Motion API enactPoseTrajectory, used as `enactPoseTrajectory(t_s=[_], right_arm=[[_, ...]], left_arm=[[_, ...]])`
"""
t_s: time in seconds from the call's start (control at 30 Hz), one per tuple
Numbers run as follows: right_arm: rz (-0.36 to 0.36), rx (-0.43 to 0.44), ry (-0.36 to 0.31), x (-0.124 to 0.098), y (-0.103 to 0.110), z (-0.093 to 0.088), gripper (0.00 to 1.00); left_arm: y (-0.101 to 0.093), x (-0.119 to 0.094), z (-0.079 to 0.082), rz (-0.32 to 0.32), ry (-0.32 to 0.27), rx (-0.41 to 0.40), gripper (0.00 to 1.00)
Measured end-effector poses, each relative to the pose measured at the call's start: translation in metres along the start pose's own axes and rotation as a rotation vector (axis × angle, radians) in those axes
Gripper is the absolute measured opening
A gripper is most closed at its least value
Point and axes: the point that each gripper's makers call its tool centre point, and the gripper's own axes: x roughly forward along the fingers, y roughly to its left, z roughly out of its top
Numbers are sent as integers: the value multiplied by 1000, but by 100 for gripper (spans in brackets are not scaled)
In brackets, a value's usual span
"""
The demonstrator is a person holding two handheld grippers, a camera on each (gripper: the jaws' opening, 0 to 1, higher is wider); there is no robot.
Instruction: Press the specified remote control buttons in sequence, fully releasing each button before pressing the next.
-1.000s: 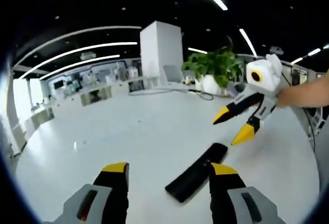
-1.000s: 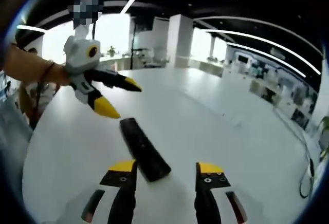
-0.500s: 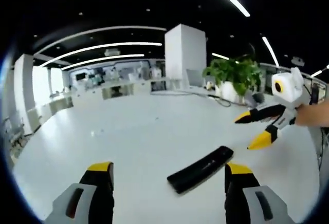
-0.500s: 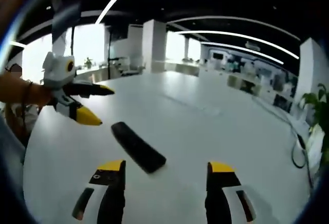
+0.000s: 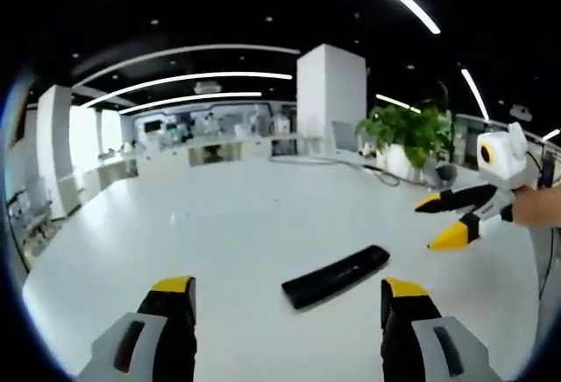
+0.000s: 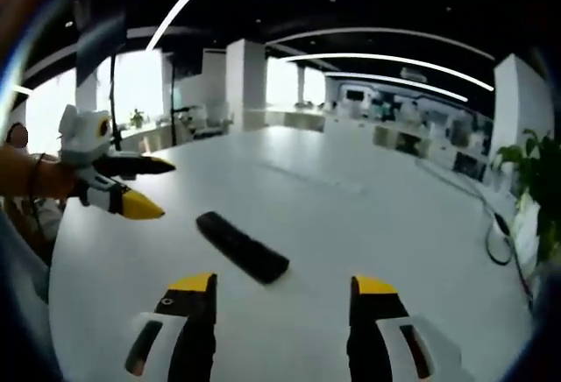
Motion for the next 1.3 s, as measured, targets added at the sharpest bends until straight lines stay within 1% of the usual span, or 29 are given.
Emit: enactPoseTrajectory(t_s=[0.1, 0.2, 0.27, 0.43, 0.5, 0.53, 0.6, 0.77, 0.9, 0.93, 1.07, 1.3], right_arm=[[-13, -1, 1, -6, -1, 0, 58], [-18, 6, -2, -10, -3, 0, 58], [-22, 6, -1, -13, -2, 1, 57], [-23, -1, 7, -22, 6, 0, 57], [-23, -7, 9, -24, 10, 0, 57], [-22, -9, 14, -25, 12, -1, 57], [-20, -4, 17, -29, 17, -2, 57], [-21, -7, 18, -36, 19, -2, 56], [-28, -7, 20, -42, 20, -2, 55], [-30, -1, 18, -44, 20, -2, 55], [-34, 4, 16, -53, 25, -1, 55], [-27, 1, 3, -69, 36, 4, 54]], left_arm=[[4, -5, 0, 13, -7, -2, 89], [2, -13, -1, 22, -2, -6, 88], [4, -16, -1, 30, -2, -12, 88], [-2, -27, -5, 36, 9, -13, 87], [-2, -31, -7, 40, 13, -21, 87], [1, -32, -8, 43, 14, -24, 87], [1, -37, -9, 47, 14, -28, 87], [-3, -50, -10, 56, 15, -34, 87], [0, -59, -12, 71, 23, -34, 87], [-1, -62, -13, 78, 31, -34, 87], [-7, -75, -11, 85, 20, -43, 87], [-14, -88, -11, 75, 17, -37, 87]])
